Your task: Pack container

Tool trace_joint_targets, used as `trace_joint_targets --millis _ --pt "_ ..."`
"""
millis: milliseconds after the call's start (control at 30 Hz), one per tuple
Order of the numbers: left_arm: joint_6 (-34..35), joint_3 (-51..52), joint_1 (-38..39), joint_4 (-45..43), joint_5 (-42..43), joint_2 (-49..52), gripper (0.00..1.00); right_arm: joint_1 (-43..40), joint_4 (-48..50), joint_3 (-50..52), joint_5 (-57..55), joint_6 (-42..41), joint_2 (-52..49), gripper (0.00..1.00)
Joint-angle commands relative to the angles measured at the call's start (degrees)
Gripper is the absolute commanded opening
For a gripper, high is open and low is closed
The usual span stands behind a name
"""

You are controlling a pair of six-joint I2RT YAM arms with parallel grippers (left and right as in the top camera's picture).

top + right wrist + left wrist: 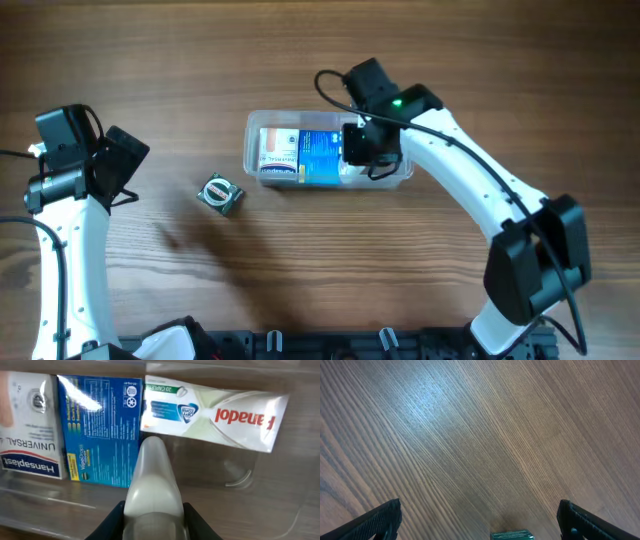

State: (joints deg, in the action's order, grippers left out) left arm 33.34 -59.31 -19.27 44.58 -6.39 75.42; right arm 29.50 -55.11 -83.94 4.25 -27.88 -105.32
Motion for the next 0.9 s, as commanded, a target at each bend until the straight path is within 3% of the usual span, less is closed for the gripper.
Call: trace_joint_targets --millis 0,567,667,867 --pt "0.55 0.09 -0.42 -0.13 -0.74 -0.79 1.0 0.11 0.94 -0.02 -1.09 -0.76 -0.66 0.04" --pt "0.55 0.09 -0.42 -0.13 -0.74 -0.79 1.0 0.13 2.29 -0.02 -2.32 -0.79 -0.9 0.04" --pt "0.55 0.09 -0.42 -0.13 -0.74 -0.79 1.0 0.13 1.95 -0.02 -2.29 -0.76 -0.9 0.18" --pt "0.55 0.09 -0.42 -0.13 -0.74 -0.79 1.0 0.13 1.92 -0.02 -0.98 -0.79 -0.9 0.24"
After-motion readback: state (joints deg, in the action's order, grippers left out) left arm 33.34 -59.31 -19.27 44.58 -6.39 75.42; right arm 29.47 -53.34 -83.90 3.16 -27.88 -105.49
